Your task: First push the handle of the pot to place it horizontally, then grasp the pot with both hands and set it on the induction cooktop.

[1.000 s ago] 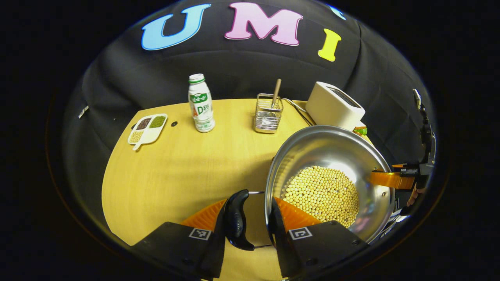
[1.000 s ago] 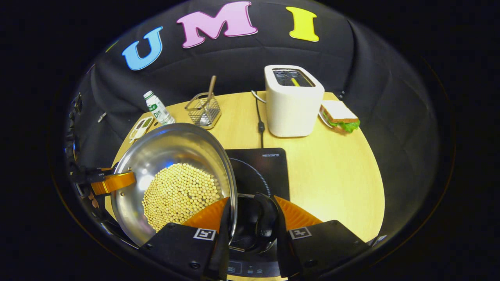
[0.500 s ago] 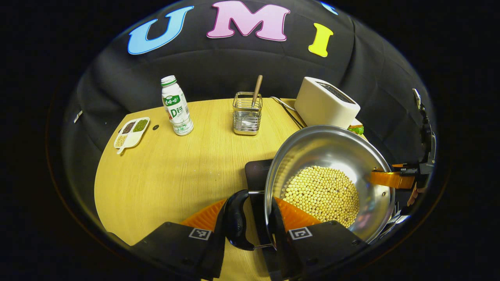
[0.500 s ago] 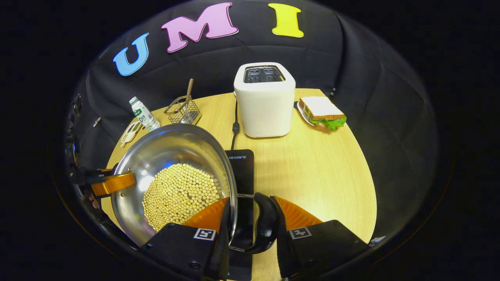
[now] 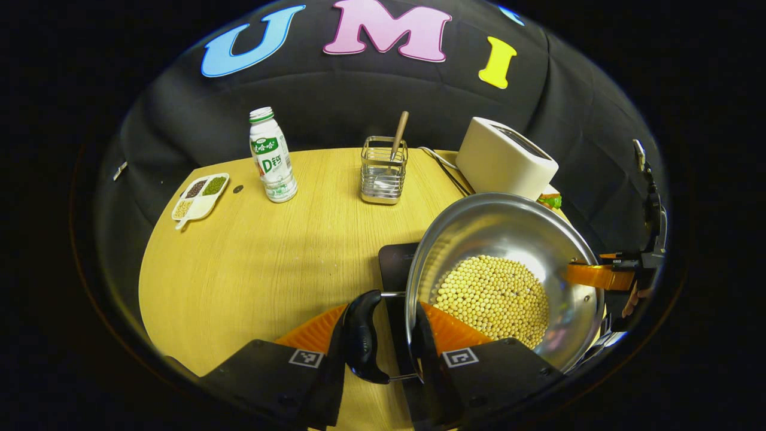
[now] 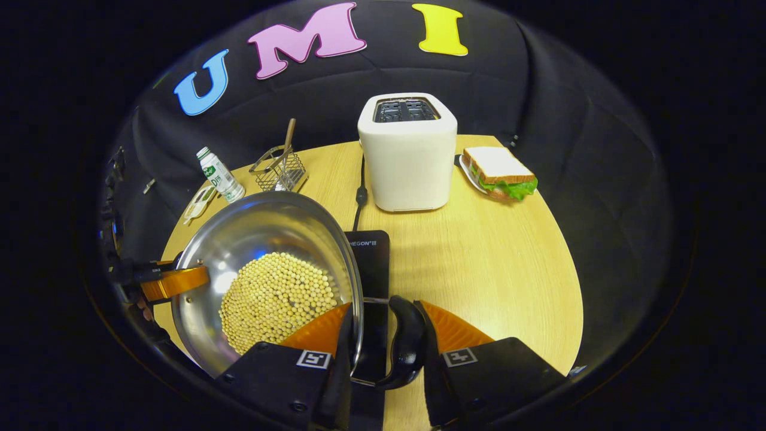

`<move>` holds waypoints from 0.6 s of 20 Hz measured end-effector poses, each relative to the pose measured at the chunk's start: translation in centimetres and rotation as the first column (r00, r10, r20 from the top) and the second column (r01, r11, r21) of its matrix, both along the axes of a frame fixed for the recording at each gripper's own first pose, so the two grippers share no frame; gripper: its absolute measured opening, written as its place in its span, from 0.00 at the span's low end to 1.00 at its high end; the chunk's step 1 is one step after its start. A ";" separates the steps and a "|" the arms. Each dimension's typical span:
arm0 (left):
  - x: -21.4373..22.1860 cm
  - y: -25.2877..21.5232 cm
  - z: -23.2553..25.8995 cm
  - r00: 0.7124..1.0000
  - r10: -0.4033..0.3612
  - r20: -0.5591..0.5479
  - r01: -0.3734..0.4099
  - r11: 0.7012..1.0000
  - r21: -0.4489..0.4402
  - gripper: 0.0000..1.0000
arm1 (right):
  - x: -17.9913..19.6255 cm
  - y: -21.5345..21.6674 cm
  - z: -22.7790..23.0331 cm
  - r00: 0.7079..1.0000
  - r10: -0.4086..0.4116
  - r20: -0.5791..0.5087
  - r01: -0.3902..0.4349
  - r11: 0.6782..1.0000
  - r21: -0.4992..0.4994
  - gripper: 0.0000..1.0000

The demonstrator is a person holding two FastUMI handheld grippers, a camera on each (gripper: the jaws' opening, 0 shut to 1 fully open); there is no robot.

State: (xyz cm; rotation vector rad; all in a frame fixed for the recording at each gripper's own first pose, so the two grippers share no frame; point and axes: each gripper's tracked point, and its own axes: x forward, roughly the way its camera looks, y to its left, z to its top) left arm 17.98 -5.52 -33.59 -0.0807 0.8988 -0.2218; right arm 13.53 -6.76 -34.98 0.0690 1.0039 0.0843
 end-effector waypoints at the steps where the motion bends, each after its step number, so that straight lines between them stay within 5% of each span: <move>1: 0.0 0.0 -0.1 1.000 -0.001 -0.003 0.001 1.000 0.000 0.57 | 0.0 0.0 0.0 1.000 0.001 0.001 -0.001 1.000 0.001 0.53; 7: 0.0 0.0 -0.2 1.000 -0.001 -0.013 0.001 1.000 0.004 0.59 | -0.1 0.0 0.0 1.000 -0.005 -0.006 0.005 1.000 0.004 0.48; 12: -0.2 0.0 -0.2 1.000 -0.008 -0.027 0.008 1.000 0.011 0.63 | -0.1 0.1 0.0 1.000 0.001 -0.004 -0.001 1.000 0.002 0.55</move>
